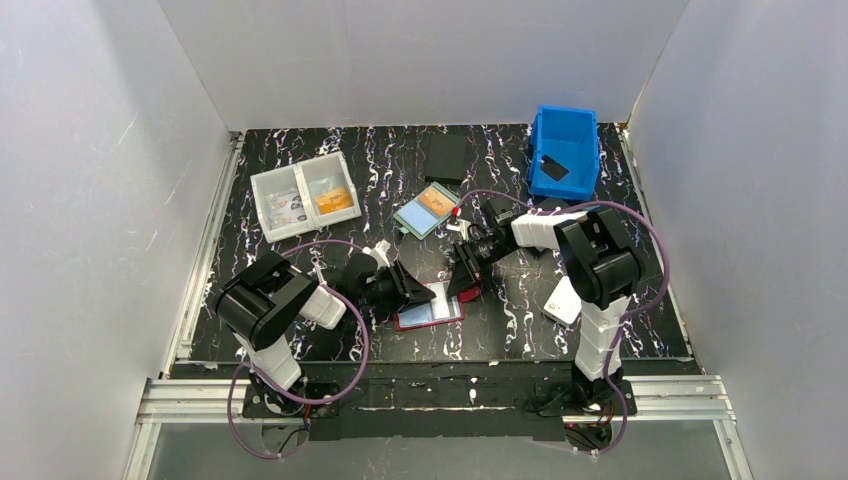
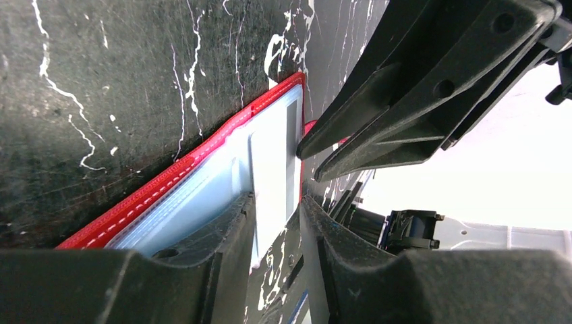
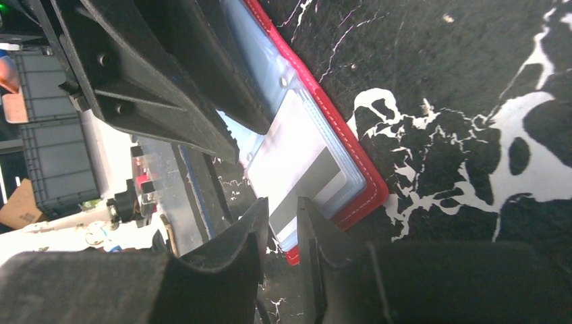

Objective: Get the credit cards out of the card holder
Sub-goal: Remove the credit card from the card holder.

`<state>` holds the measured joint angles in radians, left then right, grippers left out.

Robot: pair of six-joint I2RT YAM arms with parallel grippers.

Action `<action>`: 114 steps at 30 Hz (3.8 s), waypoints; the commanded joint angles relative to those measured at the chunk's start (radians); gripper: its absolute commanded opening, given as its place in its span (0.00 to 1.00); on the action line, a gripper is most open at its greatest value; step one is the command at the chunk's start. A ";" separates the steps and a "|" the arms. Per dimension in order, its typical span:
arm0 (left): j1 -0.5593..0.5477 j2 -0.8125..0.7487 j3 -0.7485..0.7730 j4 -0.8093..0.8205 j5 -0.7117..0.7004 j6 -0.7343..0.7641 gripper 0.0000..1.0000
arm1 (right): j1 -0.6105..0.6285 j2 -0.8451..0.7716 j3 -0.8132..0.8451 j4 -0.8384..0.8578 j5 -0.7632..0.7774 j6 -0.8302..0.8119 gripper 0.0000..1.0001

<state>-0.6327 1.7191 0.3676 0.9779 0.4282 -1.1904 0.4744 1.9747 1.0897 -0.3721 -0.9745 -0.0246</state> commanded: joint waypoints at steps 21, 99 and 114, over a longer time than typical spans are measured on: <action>-0.025 0.025 -0.037 -0.052 -0.082 -0.040 0.30 | -0.001 -0.062 -0.023 -0.006 0.218 -0.046 0.30; -0.085 0.150 -0.054 -0.024 -0.104 -0.166 0.09 | 0.056 0.030 -0.108 0.188 0.156 0.201 0.14; -0.035 0.074 -0.170 -0.028 -0.137 -0.085 0.00 | 0.052 0.095 -0.054 0.055 0.300 0.101 0.23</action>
<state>-0.6689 1.7950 0.2733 1.1496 0.3180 -1.3628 0.4835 1.9820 1.0504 -0.2977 -0.9298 0.1787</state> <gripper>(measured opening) 0.015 0.211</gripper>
